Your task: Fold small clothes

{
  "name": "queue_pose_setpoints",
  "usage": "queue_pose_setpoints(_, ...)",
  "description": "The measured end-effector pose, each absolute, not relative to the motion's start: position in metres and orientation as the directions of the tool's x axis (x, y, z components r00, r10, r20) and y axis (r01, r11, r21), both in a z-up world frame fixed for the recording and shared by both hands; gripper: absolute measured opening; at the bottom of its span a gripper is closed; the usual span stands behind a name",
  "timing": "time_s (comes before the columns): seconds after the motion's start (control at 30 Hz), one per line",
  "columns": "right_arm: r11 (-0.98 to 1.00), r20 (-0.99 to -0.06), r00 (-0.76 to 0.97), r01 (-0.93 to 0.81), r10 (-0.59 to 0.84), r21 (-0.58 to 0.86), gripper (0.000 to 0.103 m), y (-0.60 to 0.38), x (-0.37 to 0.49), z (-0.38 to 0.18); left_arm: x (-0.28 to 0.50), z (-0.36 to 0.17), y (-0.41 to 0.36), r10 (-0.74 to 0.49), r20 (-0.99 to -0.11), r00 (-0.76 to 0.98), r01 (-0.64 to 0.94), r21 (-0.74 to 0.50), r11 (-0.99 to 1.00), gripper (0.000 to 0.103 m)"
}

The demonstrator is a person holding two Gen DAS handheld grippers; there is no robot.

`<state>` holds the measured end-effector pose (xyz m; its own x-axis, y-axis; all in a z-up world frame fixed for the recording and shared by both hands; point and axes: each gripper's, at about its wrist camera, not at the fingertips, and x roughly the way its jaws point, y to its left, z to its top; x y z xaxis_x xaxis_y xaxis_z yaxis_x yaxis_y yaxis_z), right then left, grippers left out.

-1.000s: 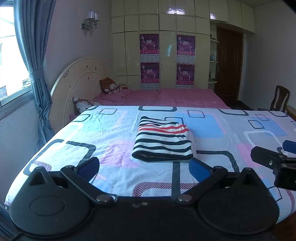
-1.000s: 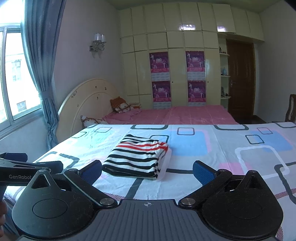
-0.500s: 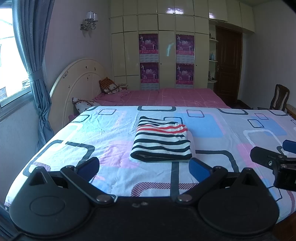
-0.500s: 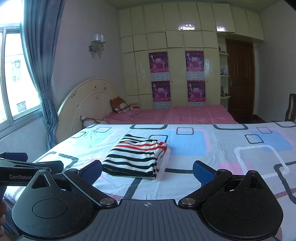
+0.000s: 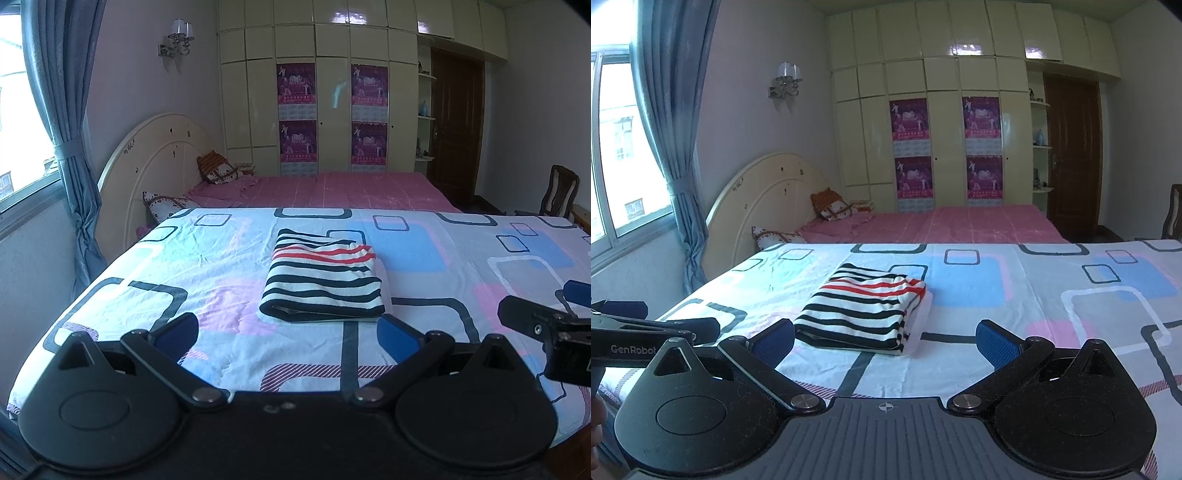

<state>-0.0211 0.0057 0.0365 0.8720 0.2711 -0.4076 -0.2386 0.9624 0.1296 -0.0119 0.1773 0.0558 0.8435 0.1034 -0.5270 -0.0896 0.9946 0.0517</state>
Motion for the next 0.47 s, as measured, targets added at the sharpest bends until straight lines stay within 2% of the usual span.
queue_pose_setpoints(0.2, 0.963, -0.415, 0.869, -0.234, 0.269, 0.134, 0.103, 0.005, -0.014, 0.034, -0.002, 0.051, 0.183, 0.091, -0.531, 0.842, -0.079, 0.045, 0.996, 0.103)
queue_pose_setpoints(0.33, 0.964, -0.428, 0.864, -0.228, 0.265, 0.135, 0.103, 0.005, -0.006, 0.029, 0.005, 0.044, 0.190, 0.062, -0.508, 0.859, -0.074, -0.002, 0.997, 0.098)
queue_pose_setpoints(0.47, 0.966, -0.451, 0.855, -0.216, 0.256, 0.138, 0.103, 0.004, 0.005, 0.022, 0.023, 0.038, 0.199, 0.062, -0.533, 0.844, -0.086, -0.020, 0.996, 0.103)
